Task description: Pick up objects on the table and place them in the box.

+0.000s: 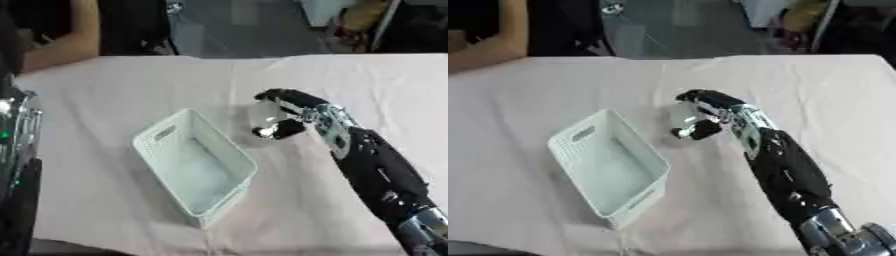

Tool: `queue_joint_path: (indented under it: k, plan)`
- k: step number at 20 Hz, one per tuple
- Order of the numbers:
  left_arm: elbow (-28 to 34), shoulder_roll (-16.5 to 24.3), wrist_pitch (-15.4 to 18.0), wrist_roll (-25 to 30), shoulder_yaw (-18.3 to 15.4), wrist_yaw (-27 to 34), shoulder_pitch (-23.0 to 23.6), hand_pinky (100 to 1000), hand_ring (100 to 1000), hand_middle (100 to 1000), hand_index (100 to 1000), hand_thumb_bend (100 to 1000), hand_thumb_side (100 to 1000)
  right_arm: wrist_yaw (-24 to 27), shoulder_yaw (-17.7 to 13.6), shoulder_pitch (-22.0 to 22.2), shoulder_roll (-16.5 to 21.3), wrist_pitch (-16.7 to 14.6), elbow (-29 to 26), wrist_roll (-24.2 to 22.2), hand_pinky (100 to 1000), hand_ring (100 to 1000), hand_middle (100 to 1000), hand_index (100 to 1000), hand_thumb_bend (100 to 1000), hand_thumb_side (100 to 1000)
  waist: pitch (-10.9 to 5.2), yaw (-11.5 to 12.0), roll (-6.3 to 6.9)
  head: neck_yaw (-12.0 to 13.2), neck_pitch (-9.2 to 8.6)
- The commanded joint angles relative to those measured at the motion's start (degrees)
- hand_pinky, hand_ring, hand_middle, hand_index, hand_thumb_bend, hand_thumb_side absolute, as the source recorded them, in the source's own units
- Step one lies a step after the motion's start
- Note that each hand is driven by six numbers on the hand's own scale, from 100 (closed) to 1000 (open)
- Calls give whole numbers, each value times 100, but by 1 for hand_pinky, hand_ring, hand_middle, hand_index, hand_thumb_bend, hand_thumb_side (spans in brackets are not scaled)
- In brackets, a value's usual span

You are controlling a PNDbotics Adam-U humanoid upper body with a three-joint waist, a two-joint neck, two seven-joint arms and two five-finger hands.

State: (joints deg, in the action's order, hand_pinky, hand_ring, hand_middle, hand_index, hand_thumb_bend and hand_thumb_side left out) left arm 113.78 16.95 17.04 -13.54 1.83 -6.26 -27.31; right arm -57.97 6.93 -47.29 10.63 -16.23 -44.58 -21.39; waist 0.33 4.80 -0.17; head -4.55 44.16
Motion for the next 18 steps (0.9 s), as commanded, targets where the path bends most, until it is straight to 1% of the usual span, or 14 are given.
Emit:
queue_joint_path:
  k: [1, 2, 3, 4, 5, 7, 10, 11, 13, 14, 15, 16, 17, 18]
  plan:
    - [81, 37, 10, 7, 13, 24, -99, 530, 595, 666, 777, 100, 777, -173, 39, -5, 100, 14, 133, -124, 471, 799, 840, 919, 268, 249, -41, 0, 15, 20, -5]
    - [81, 37, 11, 7, 13, 24, -99, 530, 595, 666, 777, 100, 777, -191, 35, 3, 99, 20, 151, -138, 412, 765, 819, 901, 224, 176, -41, 0, 15, 23, -5]
    - [81, 37, 12, 7, 13, 24, -100, 530, 595, 667, 777, 100, 777, -205, 28, 17, 96, 37, 169, -137, 380, 731, 801, 885, 188, 128, -41, -1, 15, 27, -5]
    - [81, 37, 12, 7, 13, 24, -99, 530, 595, 667, 777, 100, 777, -219, 25, 28, 93, 56, 181, -122, 346, 688, 783, 870, 138, 100, -41, -2, 15, 29, -5]
    - [81, 37, 11, 7, 13, 24, -99, 531, 595, 667, 777, 100, 777, -238, 26, 38, 90, 77, 187, -95, 323, 655, 768, 854, 101, 100, -42, -3, 15, 29, -5]
    - [81, 37, 11, 9, 14, 25, -99, 531, 595, 667, 777, 100, 777, -260, 27, 58, 81, 100, 187, -14, 291, 601, 727, 796, 100, 100, -43, -5, 15, 32, -5]
    - [81, 37, 11, 11, 15, 26, -98, 530, 595, 667, 777, 100, 777, -261, 25, 87, 73, 104, 194, 155, 230, 517, 630, 694, 100, 100, -46, -8, 14, 36, -5]
    - [81, 38, 10, 12, 15, 26, -96, 530, 595, 667, 777, 100, 777, -249, 20, 98, 70, 102, 197, 234, 200, 495, 590, 651, 100, 100, -46, -10, 14, 38, -5]
    - [81, 39, 8, 13, 16, 26, -94, 530, 595, 667, 777, 100, 778, -201, 9, 118, 65, 91, 203, 420, 111, 426, 496, 534, 100, 100, -47, -13, 15, 40, -5]
    - [81, 40, 7, 13, 16, 26, -94, 530, 595, 667, 777, 100, 778, -167, 6, 127, 64, 83, 207, 523, 100, 403, 471, 490, 100, 100, -47, -14, 14, 41, -5]
    - [81, 40, 7, 13, 14, 26, -93, 530, 595, 667, 777, 100, 777, -116, -10, 132, 64, 76, 194, 664, 100, 334, 377, 412, 100, 106, -47, -16, 15, 43, -5]
    - [81, 41, 7, 12, 14, 26, -92, 530, 595, 667, 777, 100, 778, -46, -23, 142, 65, 71, 183, 846, 100, 290, 330, 365, 100, 190, -48, -16, 15, 44, -5]
    - [81, 41, 7, 10, 13, 26, -90, 530, 595, 667, 777, 100, 778, 40, -44, 150, 66, 68, 159, 1078, 100, 225, 269, 301, 100, 340, -49, -19, 15, 47, -5]
    - [81, 42, 6, 10, 13, 26, -90, 530, 595, 667, 777, 100, 778, 113, -42, 162, 68, 61, 156, 1295, 100, 214, 258, 290, 100, 346, -49, -19, 15, 48, -5]
